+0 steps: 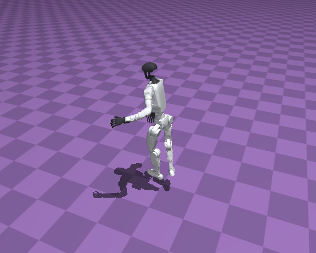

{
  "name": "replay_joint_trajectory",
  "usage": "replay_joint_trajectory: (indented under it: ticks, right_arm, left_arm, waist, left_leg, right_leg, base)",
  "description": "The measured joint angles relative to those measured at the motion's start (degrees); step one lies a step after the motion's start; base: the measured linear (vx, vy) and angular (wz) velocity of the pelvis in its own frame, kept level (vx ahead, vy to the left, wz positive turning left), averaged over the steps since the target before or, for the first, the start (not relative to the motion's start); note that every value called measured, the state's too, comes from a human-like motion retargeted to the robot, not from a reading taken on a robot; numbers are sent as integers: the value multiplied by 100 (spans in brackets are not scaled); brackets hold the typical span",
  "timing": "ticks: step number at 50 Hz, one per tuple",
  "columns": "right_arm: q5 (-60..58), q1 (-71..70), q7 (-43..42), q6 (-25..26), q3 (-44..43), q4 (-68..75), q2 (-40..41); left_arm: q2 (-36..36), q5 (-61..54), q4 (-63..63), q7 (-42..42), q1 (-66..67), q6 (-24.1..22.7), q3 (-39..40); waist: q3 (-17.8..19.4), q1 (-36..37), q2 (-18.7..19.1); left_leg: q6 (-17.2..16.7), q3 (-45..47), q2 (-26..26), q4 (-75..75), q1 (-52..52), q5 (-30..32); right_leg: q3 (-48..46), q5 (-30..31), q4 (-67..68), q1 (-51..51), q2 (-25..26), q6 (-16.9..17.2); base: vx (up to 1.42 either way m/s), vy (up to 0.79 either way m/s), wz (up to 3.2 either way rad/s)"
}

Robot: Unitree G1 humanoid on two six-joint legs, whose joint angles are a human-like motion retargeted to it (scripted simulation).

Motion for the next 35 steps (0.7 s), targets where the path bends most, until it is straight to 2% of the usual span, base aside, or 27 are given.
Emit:
replay_joint_trajectory:
  ticks: [3, 5, 8, 10, 12, 14, 17, 21, 25, 29, 32, 35]
  right_arm:
    - [2, -42, -31, -1, -10, -65, -59]
    - [-8, -72, -58, 1, -15, -117, -103]
    - [-61, -62, -101, 5, -14, -171, -187]
    - [-117, -18, -122, 9, -29, -183, -238]
    - [-162, 71, -150, 18, -67, -170, -269]
    - [-205, 108, -148, 32, -101, -150, -323]
    - [-250, 166, -151, 63, -181, -78, -385]
    - [-245, 245, -176, 119, -328, 60, -432]
    - [-203, 270, -181, 204, -493, 243, -443]
    - [-162, 360, -146, 310, -695, 388, -411]
    - [-170, 479, -51, 406, -821, 459, -379]
    - [-201, 656, 54, 484, -903, 502, -360]
  left_arm:
    - [107, 66, -75, 1, 61, 37, 128]
    - [175, 127, -130, -11, 109, 70, 221]
    - [218, 241, -210, -57, 208, 117, 300]
    - [215, 320, -265, -83, 280, 151, 313]
    - [210, 416, -326, -121, 372, 178, 288]
    - [242, 489, -366, -162, 434, 225, 299]
    - [262, 590, -413, -224, 524, 281, 293]
    - [223, 710, -471, -275, 642, 339, 274]
    - [180, 863, -469, -307, 749, 390, 295]
    - [172, 1024, -250, -309, 826, 438, 304]
    - [185, 1130, 42, -312, 848, 503, 272]
    - [146, 1219, 237, -345, 912, 589, 244]
  waist:
    - [20, -65, 129]
    - [72, -141, 226]
    - [261, -328, 191]
    - [359, -489, 48]
    - [388, -689, -73]
    - [399, -841, -195]
    - [404, -1036, -274]
    - [392, -1208, -257]
    - [388, -1258, -138]
    - [397, -1207, -17]
    - [384, -1112, 47]
    - [337, -1022, 22]
  left_leg:
    - [-41, -95, -35, -134, 95, 117]
    - [-57, -183, -71, -251, 215, 201]
    - [-14, -376, -480, -403, 462, 411]
    - [14, -562, -882, -490, 549, 603]
    - [42, -779, -1220, -560, 608, 750]
    - [79, -869, -1481, -667, 671, 843]
    - [123, -1031, -1745, -768, 740, 938]
    - [195, -1231, -1919, -752, 784, 937]
    - [299, -1329, -1930, -479, 703, 736]
    - [454, -1325, -1928, 154, 489, 312]
    - [577, -1267, -1954, 795, 250, -109]
    - [723, -1191, -2073, 1392, 39, -520]
  right_leg:
    - [14, 161, 357, -25, -156, -22]
    - [258, 298, 929, -146, -422, 78]
    - [1522, 427, 2337, -798, -1147, 682]
    - [2613, -826, 2914, -1479, -1234, 938]
    - [3462, -1991, 3420, -2059, -1242, 1004]
    - [3803, -2203, 4083, -2495, -1458, 1023]
    - [4152, -2179, 4634, -3000, -1599, 1101]
    - [4475, -1924, 4635, -3491, -1502, 1307]
    - [4688, -1373, 3945, -3778, -1161, 1630]
    - [4810, -460, 2896, -3824, -755, 2022]
    - [4824, 479, 2147, -3747, -472, 2320]
    - [4787, 1231, 1774, -3689, -335, 2542]
  base:
    - [1, 18, 60]
    - [0, 22, 77]
    - [-9, 18, 130]
    - [-12, 5, 167]
    - [-2, 8, 150]
    - [6, 12, 94]
    - [8, 13, 78]
    - [11, 12, 61]
    - [14, 10, 30]
    - [15, 7, 11]
    - [16, 4, -1]
    - [16, -1, 6]
